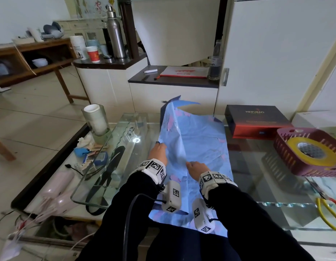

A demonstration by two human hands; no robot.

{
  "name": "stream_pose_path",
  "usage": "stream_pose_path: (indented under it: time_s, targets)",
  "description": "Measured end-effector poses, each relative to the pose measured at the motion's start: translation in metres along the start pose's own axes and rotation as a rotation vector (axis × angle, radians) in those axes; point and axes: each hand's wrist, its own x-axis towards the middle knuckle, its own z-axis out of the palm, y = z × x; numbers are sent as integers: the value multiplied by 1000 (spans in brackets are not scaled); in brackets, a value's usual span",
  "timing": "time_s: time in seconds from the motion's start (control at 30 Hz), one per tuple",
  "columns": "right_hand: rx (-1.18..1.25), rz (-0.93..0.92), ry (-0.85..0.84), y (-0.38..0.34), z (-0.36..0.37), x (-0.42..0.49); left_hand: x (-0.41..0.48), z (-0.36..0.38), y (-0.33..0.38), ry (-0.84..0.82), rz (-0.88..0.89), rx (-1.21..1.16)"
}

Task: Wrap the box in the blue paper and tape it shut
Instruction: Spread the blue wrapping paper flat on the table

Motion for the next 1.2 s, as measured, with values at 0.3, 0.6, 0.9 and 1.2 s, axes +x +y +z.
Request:
stream_pose_path:
  time_s: [0.3,0.6,0.9,1.2]
  targets:
    - [-299,62,-61,22,10,5,1,0,-14,123,-60,308]
    - [-389,263,15,42,-9,14,17,9,4,50,-71,335]
    - [-82,-227,210,15,-25,15,32,1,23,50,-55,261]
    - [-13,-240,109,13,-30,8,29,-9,41,18,-16,255]
